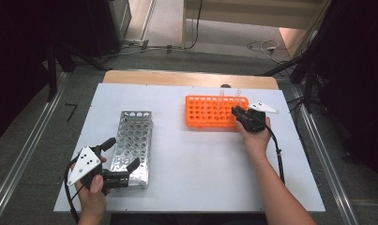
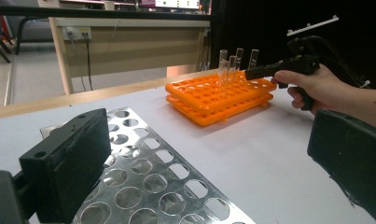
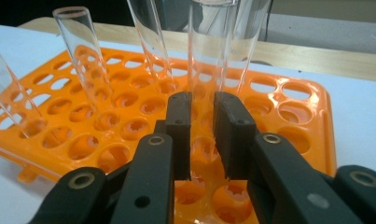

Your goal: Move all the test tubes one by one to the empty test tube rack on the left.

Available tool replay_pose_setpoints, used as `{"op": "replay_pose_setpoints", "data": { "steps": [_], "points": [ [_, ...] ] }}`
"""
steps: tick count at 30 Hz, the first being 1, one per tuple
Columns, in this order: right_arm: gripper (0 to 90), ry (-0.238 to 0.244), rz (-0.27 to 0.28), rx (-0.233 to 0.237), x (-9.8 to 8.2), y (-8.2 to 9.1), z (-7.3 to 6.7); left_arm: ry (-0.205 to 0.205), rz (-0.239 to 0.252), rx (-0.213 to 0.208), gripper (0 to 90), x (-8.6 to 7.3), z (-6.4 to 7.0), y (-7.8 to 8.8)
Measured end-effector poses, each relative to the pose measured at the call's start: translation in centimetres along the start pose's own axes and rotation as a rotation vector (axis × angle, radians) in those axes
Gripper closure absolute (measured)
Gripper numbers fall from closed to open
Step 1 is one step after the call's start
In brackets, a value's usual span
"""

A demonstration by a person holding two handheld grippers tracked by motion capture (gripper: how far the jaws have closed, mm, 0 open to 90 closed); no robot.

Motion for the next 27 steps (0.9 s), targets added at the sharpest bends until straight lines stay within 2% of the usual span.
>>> {"op": "replay_pose_setpoints", "data": {
  "steps": [14, 18, 21, 27],
  "points": [
    [74.1, 0.018, 0.046, 0.036, 2.1, 2.7, -0.2, -0.019, -0.003, -0.007, 0.0, 1.2, 0.6, -0.4],
    [74.1, 0.030, 0.048, 0.066, 2.7, 4.3, -0.7, -0.018, -0.006, -0.014, 0.0, 1.6, 0.9, -0.7],
    [74.0, 0.038, 0.044, 0.093, 2.9, 5.3, -1.3, -0.025, -0.006, -0.034, 0.0, 2.1, 1.6, -1.4],
    [74.0, 0.064, 0.032, 0.150, 2.6, 7.3, -3.2, -0.045, -0.007, -0.074, 0.0, 3.1, 2.6, -2.6]
  ]
}}
Point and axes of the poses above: each handheld gripper's, and its own axes: y roughly backward along the jaws, x roughly out of its top, z roughly to its right, the point moved 4 cm from there along -y, roughly forward along the jaws, and after that the axes turned 7 degrees about -y, right-handed, at the moved point
